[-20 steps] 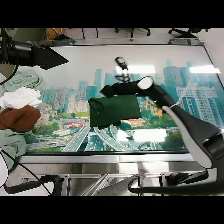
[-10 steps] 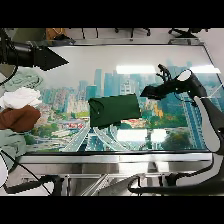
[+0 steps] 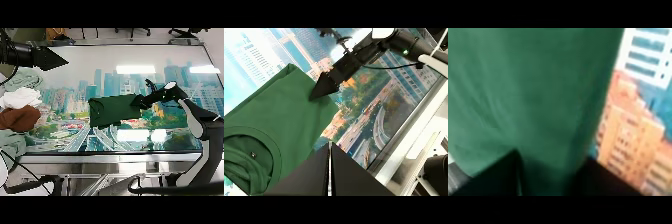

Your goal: Fold the shirts.

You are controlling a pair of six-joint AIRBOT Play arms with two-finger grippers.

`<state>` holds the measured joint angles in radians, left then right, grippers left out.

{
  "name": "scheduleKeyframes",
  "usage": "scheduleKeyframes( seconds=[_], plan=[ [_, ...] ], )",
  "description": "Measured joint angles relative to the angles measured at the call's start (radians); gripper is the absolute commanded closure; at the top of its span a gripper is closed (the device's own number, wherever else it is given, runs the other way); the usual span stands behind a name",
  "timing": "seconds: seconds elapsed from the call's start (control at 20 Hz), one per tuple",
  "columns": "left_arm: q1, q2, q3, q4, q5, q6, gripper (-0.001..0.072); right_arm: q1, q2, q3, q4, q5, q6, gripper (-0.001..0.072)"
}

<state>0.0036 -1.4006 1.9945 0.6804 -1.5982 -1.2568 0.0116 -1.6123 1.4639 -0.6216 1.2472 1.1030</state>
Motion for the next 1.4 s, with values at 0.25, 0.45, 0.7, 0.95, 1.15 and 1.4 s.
scheduleKeyframes(
  seconds=[0.25,0.45,0.7,0.95,1.15,1.4],
  plan=[
    [-0.005,0.0,0.0,0.0,0.0,0.0,0.0695,-0.024,0.015,0.014,0.145,0.007,-0.064,0.0693],
    [-0.006,0.0,0.0,0.0,0.0,0.0,0.0695,-0.17,0.135,0.018,0.111,0.003,-0.043,0.0693],
    [-0.007,0.0,0.0,0.0,0.0,-0.003,0.0695,-0.525,0.329,0.016,-0.177,0.0,0.113,0.0693],
    [-0.007,0.0,0.0,0.0,0.0,-0.002,0.0695,-0.868,0.436,-0.066,-0.401,0.041,0.205,0.0693],
    [-0.007,-0.001,0.0,0.0,-0.007,0.0,0.0695,-1.035,0.544,-0.298,-0.545,0.044,0.292,0.0692],
    [-0.007,-0.002,0.0,0.0,-0.011,0.0,0.0695,-1.103,0.669,-0.55,-0.602,-0.021,0.368,0.0304]
  ],
)
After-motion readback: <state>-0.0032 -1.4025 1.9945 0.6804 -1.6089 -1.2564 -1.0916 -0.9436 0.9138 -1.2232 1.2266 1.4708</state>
